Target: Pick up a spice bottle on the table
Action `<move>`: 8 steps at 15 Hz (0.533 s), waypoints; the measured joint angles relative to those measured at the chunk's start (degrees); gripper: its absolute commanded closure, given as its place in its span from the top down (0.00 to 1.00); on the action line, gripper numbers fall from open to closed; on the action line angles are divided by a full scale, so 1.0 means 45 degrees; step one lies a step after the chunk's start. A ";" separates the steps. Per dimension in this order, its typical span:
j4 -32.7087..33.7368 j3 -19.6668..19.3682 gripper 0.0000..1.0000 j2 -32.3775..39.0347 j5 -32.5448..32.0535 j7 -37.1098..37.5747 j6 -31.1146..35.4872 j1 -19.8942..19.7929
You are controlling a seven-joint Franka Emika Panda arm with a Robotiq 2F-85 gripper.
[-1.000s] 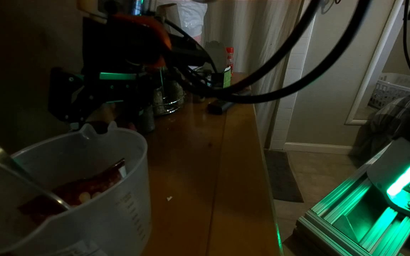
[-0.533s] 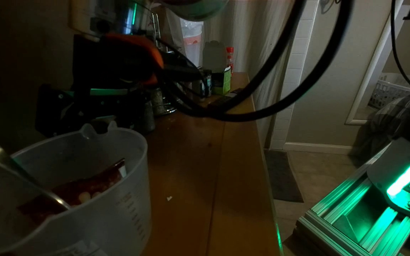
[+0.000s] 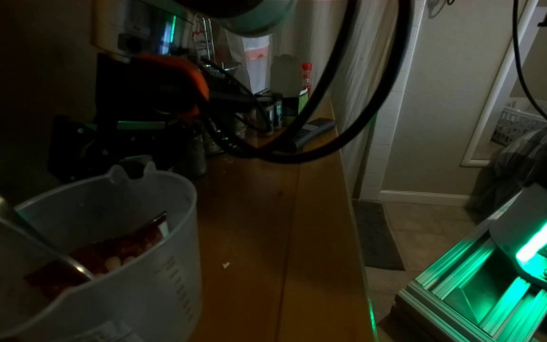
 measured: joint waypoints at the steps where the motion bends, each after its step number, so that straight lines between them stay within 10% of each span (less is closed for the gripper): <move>1: 0.0017 -0.0116 1.00 0.0007 -0.0006 -0.0001 0.0000 0.0067; 8: 0.0077 -0.0684 1.00 0.0040 -0.0101 -0.0001 -0.0002 0.0590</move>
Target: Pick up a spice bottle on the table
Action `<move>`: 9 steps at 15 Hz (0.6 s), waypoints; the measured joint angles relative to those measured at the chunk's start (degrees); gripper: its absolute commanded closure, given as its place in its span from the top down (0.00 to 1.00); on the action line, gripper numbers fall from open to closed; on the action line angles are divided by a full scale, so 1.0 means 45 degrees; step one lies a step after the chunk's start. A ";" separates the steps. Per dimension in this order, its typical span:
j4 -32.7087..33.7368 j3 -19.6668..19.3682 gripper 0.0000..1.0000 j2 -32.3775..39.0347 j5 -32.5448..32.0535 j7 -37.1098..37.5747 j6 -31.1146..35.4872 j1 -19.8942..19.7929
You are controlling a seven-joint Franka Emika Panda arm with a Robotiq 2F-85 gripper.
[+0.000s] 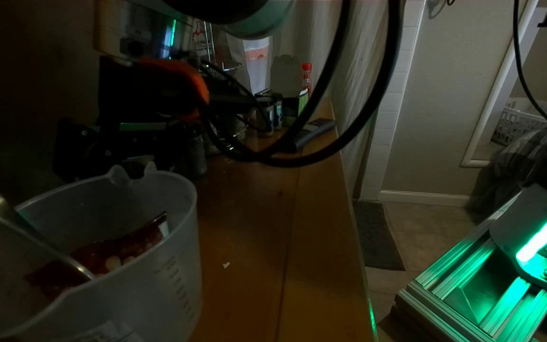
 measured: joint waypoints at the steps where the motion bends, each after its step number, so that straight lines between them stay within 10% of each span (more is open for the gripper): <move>1: 0.0009 -0.0141 1.00 0.0000 -0.0077 0.0001 0.0000 0.0127; 9: 0.0187 -0.0852 1.00 -0.0003 -0.0594 0.0006 -0.0272 0.0849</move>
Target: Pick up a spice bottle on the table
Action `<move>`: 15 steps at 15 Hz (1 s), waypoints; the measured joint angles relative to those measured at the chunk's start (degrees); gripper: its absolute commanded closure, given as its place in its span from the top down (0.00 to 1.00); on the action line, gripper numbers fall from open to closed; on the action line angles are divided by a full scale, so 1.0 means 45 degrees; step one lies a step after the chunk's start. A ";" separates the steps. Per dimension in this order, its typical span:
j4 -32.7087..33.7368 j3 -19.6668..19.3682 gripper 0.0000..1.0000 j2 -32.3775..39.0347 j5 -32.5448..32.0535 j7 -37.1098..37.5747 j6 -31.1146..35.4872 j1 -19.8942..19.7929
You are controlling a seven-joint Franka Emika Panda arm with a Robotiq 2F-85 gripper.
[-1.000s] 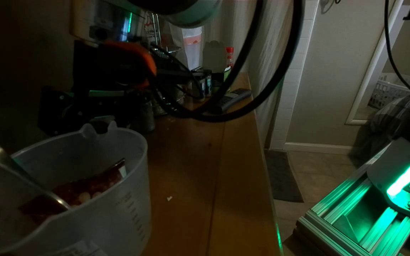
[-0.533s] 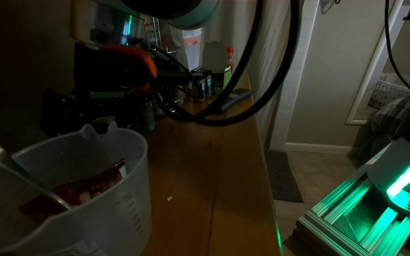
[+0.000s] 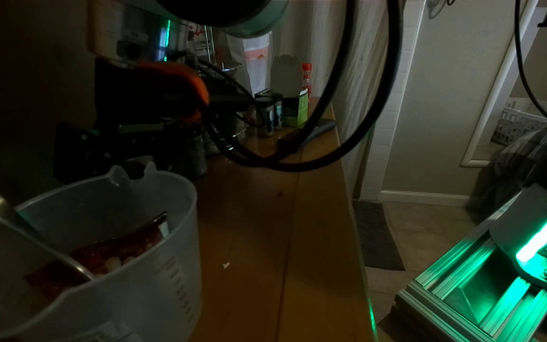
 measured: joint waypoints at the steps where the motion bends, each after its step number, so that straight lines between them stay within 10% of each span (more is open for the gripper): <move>1: 0.0004 -0.0126 1.00 -0.0005 -0.0191 0.0021 -0.0015 0.0115; 15: 0.0002 -0.1365 1.00 -0.0315 -0.1680 0.0323 -0.0700 0.0932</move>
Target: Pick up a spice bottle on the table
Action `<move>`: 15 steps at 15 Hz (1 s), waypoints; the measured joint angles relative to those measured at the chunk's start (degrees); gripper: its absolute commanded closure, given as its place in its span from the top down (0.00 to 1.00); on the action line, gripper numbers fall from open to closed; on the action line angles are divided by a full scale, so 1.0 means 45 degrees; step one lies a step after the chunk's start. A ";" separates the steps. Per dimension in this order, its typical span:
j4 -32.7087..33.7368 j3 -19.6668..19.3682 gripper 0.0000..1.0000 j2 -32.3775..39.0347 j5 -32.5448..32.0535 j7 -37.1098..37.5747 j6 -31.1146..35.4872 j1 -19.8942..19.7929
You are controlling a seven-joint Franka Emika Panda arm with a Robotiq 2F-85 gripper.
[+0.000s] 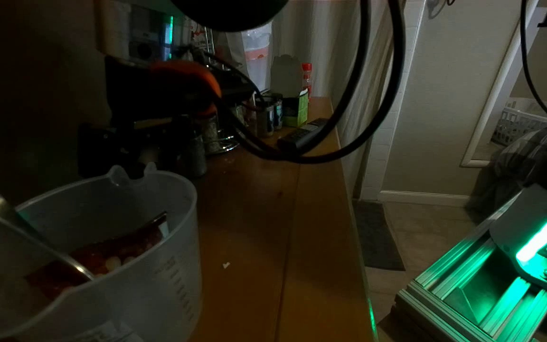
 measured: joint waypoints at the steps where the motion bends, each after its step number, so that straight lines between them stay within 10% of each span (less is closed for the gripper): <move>1: -0.0001 -0.0086 1.00 -0.0007 -0.0019 0.0016 -0.0234 -0.0004; 11: 0.0068 -0.0069 1.00 -0.0101 0.0069 0.0433 -0.1566 -0.0062; 15: -0.0196 0.1105 1.00 -0.1124 0.2305 -0.0386 -0.2417 -0.0765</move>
